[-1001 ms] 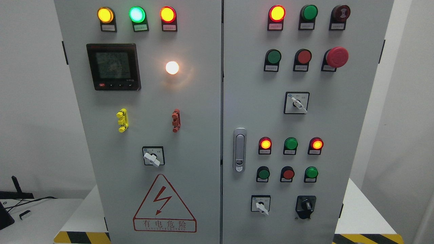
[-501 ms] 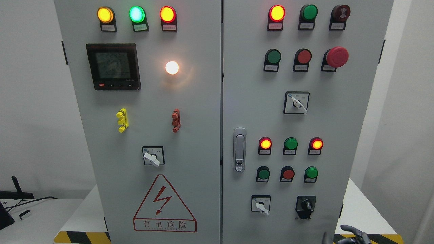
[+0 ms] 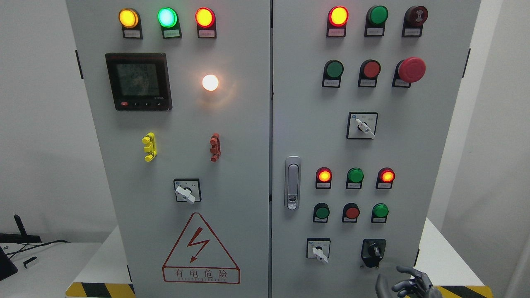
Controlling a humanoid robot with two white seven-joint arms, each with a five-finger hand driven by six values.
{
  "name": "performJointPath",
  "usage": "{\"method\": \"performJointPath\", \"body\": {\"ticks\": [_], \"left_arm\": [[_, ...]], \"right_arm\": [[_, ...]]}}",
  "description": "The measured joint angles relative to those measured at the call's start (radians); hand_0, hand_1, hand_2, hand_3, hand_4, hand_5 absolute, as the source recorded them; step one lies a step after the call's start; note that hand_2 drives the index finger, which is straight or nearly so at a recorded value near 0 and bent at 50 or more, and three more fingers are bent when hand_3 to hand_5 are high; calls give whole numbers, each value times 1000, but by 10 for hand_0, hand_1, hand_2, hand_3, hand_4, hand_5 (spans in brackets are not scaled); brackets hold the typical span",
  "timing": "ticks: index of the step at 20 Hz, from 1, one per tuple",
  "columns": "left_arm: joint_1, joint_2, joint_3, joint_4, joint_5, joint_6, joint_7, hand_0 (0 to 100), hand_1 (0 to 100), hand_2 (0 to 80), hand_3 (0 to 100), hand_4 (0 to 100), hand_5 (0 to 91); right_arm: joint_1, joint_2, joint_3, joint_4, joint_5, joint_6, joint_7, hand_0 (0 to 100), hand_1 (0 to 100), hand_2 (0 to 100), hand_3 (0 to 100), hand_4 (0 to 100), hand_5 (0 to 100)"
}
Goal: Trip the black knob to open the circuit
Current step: 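Raise the right hand up toward the black rotary knob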
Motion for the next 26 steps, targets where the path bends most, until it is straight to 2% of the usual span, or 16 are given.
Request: {"method": "performJointPath", "body": {"ticks": [16,26], "left_arm": [[0,0,0,0,0,0,0,120,389,0,0,0,0],[0,0,0,0,0,0,0,120,389,0,0,0,0]], "right_arm": [[-61,16,7,76,5,9,0,325,740,430,743,780,945],[-78,19,-23,116,4,3,4,328,736,428,742,781,944]]}}
